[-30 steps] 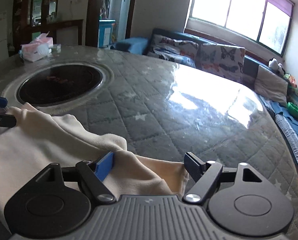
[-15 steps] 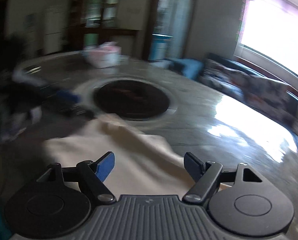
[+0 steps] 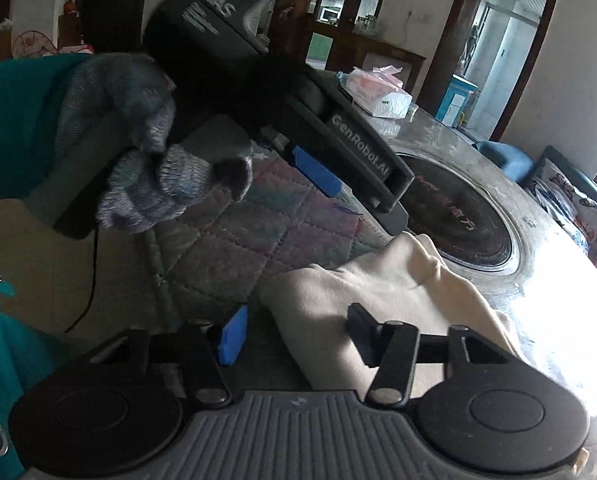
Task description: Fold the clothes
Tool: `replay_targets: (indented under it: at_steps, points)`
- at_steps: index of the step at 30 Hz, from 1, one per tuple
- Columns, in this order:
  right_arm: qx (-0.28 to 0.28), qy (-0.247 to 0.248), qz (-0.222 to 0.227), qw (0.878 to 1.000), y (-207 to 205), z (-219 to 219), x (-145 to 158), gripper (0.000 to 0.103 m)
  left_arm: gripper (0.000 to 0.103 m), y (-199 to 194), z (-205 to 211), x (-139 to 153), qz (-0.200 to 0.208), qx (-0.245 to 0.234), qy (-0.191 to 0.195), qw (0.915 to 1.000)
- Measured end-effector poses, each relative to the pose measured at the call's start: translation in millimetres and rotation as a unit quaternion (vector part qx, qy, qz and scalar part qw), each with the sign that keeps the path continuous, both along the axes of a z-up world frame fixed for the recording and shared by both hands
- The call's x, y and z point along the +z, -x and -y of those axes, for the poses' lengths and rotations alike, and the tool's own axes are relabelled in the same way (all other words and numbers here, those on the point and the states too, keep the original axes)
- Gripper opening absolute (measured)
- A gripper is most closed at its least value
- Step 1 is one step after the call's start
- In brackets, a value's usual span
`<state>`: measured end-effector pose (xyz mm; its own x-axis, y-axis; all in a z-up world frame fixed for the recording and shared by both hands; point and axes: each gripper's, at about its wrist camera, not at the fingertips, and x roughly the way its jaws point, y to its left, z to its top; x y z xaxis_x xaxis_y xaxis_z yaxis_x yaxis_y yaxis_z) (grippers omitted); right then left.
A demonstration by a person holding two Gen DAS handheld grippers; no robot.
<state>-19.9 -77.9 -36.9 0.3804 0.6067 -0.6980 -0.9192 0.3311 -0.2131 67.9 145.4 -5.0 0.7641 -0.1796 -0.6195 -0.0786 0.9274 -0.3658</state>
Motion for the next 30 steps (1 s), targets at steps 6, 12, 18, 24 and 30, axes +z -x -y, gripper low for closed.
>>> replay_targets:
  at_steps: [6,12,18,24,30]
  points:
    - [-0.029,-0.034,-0.015,0.999,-6,10,9,0.015,0.073,-4,-3,-6,-0.027,0.013,0.060,0.9978]
    - [-0.051,-0.085,-0.034,0.994,-10,27,24,0.011,0.073,-8,3,-7,-0.048,0.011,0.105,0.9932]
    - [-0.064,-0.119,-0.041,0.990,-12,47,38,0.010,0.072,-14,2,-10,-0.069,0.038,0.158,0.9843]
    - [-0.065,-0.135,-0.043,0.988,-11,57,42,0.009,0.071,-16,5,-15,-0.083,0.040,0.212,0.9729]
    - [-0.064,-0.139,-0.047,0.987,-7,58,40,0.009,0.035,-18,5,-23,-0.098,0.039,0.239,0.9652]
